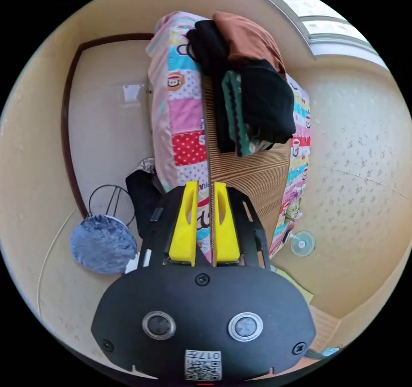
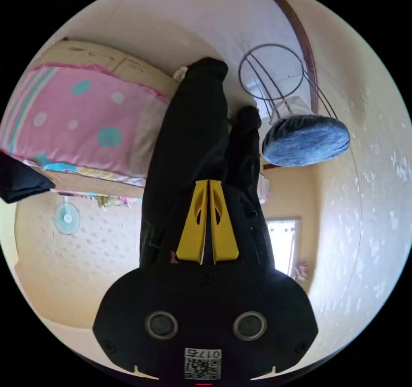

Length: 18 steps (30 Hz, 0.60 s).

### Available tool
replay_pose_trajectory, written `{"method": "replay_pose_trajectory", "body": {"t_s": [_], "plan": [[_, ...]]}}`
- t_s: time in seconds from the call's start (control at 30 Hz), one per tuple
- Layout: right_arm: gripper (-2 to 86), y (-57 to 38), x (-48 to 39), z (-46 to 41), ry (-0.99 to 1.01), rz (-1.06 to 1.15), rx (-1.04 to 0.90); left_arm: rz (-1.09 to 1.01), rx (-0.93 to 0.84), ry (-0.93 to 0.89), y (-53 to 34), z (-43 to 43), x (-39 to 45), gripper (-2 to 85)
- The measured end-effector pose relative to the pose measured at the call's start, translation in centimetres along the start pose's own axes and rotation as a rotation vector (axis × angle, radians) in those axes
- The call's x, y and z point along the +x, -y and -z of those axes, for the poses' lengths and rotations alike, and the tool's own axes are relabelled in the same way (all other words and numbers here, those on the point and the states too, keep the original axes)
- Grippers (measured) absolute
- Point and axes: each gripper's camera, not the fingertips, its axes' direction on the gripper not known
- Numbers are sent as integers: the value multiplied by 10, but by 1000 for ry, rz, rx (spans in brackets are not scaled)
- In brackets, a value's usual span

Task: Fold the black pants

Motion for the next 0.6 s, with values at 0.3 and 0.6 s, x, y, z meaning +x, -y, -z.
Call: {"method": "replay_pose_trajectory", "body": {"t_s": [0.3, 0.6], "plan": [[3, -130, -374, -109, -1129, 834, 118, 593, 408, -575, -185, -1, -130, -7], [3, -220, -348, -310, -763, 1014, -200, 269, -48, -329, -133, 36, -52, -9]]}}
